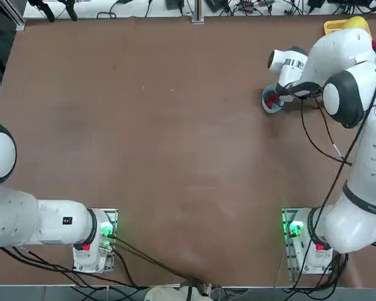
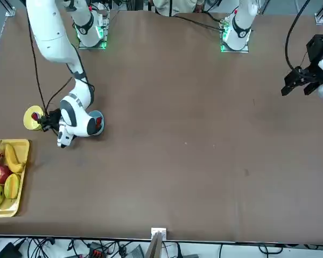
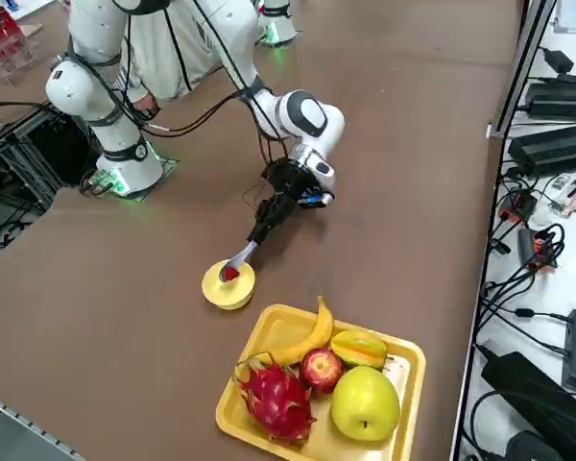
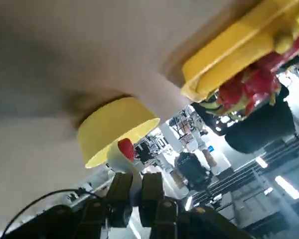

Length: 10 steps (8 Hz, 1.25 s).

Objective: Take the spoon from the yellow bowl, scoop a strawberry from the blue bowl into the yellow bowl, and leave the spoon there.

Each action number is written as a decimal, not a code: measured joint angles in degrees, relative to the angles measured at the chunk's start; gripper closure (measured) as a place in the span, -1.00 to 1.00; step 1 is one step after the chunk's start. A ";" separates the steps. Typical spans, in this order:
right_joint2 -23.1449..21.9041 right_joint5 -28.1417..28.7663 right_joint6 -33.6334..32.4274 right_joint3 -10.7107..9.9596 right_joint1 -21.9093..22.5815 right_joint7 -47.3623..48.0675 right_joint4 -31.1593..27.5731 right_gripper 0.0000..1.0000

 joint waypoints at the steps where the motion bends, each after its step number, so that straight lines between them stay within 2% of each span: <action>1: 0.00 0.00 0.00 0.00 -0.54 -4.22 0.83 0.77; 3: 0.00 0.00 -0.01 -0.01 -1.00 -10.81 2.21 0.77; 6: 0.07 0.51 -0.26 0.03 -1.00 -11.95 2.65 0.77; 8: 0.10 2.19 -2.63 0.07 -1.00 -6.89 3.74 0.77; 10: 0.32 2.64 -3.99 0.02 -1.09 4.56 4.32 0.77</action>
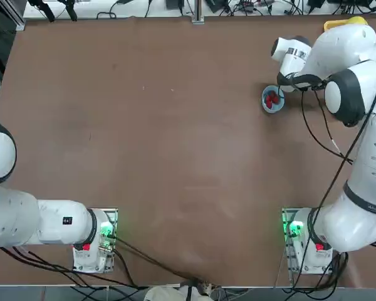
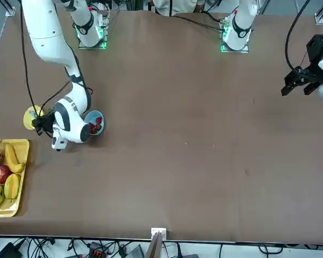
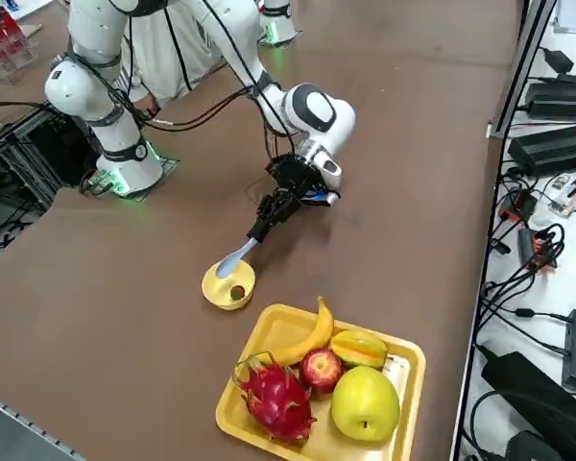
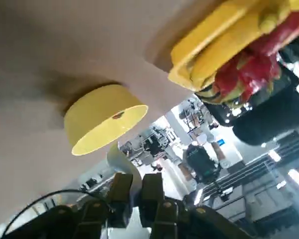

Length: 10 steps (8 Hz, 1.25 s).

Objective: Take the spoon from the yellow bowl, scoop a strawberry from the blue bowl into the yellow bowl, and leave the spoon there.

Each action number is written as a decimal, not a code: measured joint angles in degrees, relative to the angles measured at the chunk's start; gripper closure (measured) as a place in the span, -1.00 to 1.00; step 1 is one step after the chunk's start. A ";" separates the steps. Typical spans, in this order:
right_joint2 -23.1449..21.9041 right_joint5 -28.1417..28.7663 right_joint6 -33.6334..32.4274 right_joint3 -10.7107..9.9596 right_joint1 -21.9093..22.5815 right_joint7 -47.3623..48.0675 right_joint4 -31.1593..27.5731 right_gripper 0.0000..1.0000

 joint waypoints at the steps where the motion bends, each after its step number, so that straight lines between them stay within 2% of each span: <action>1: 0.92 0.03 -0.71 0.01 -0.03 8.23 0.06 0.77; 3: 4.26 0.03 -1.54 0.09 -0.02 20.61 0.97 0.77; 5: 5.81 0.03 -1.59 0.15 -0.01 28.91 2.05 0.77; 6: 6.04 0.02 -1.59 0.20 -0.01 31.52 2.13 0.71; 7: 6.34 0.02 -1.38 0.21 -0.01 33.64 2.24 0.41; 8: 6.52 0.03 -1.10 0.21 -0.01 34.90 2.28 0.22; 9: 6.52 0.03 -0.89 0.21 -0.02 35.39 2.37 0.11; 10: 6.52 0.03 -0.61 0.21 -0.02 35.45 2.61 -0.21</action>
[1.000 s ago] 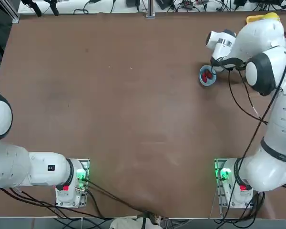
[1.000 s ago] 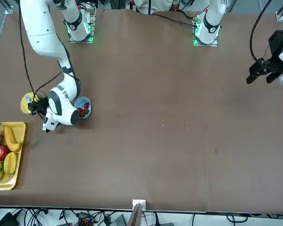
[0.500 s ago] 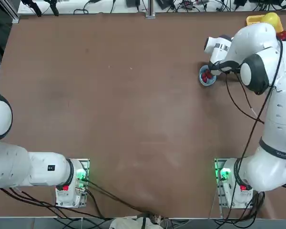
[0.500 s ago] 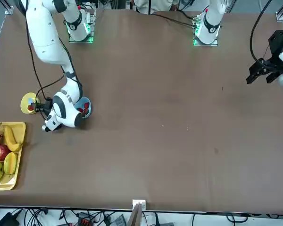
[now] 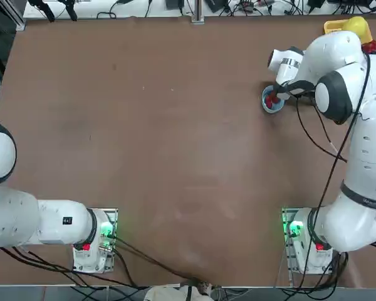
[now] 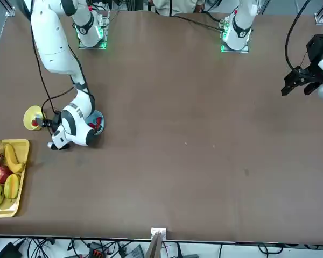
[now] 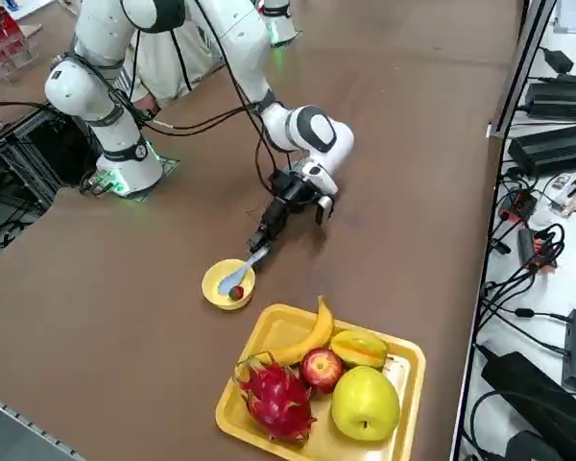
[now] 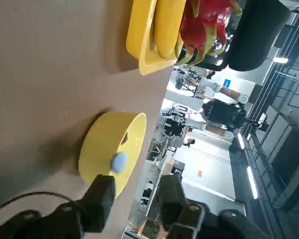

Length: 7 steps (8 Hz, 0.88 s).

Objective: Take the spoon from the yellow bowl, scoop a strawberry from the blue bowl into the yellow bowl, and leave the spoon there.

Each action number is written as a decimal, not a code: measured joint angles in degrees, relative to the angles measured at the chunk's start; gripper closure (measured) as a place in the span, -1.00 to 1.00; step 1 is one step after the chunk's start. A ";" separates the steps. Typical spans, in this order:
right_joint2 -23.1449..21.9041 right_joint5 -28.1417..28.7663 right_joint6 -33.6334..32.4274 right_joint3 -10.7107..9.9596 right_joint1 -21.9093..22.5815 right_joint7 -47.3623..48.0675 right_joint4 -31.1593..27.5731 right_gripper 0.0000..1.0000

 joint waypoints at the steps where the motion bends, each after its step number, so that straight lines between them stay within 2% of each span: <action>1: -0.02 0.02 0.30 0.02 0.00 0.00 0.49 -0.61; 2: -0.16 1.63 0.61 0.15 0.02 0.00 1.49 -0.96; 4: -1.67 8.39 0.81 1.07 0.27 -2.21 5.05 -0.98; 7: -10.47 18.72 0.68 1.48 0.38 -11.41 8.03 -0.99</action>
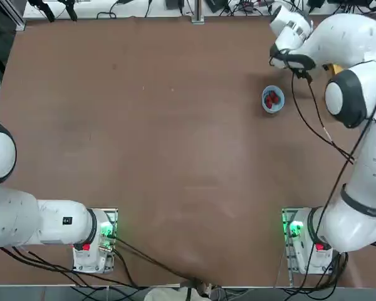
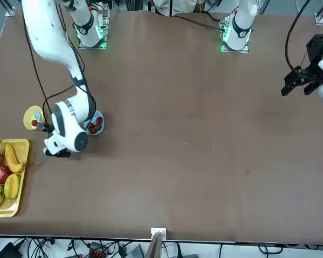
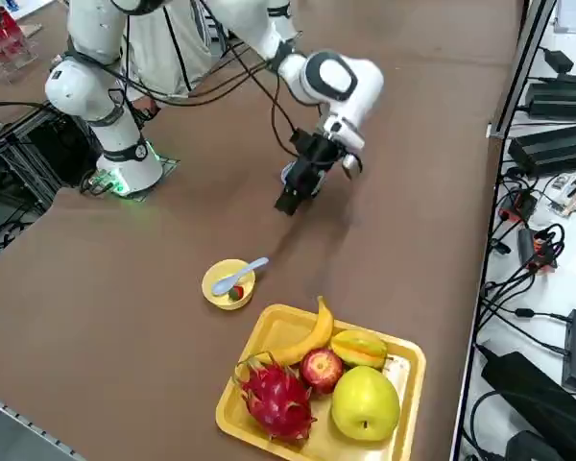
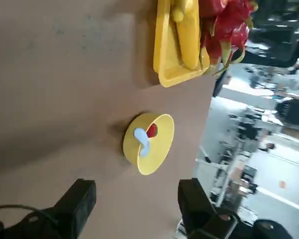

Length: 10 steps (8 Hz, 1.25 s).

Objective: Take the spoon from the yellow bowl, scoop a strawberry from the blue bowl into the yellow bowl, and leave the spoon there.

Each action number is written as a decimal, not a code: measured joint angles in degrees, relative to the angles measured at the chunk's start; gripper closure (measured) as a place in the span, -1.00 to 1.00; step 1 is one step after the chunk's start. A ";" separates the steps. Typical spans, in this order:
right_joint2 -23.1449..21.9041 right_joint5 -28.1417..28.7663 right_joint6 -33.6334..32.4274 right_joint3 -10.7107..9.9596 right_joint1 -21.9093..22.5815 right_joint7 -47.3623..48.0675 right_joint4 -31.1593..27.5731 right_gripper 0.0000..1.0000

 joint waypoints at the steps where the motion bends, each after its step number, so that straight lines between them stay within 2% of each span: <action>1: -3.58 3.64 -0.06 -0.16 -0.19 -3.70 0.47 -0.99; 3: -10.80 10.56 -0.40 -0.51 -1.08 -11.49 1.22 -1.00; 6: -20.73 20.74 -1.20 -0.67 -4.79 -22.65 1.73 -0.99; 9: -28.00 32.86 -2.38 -0.75 -9.27 -30.38 1.65 -1.00; 10: -30.11 35.34 -3.20 -0.75 -10.74 -33.27 1.62 -1.00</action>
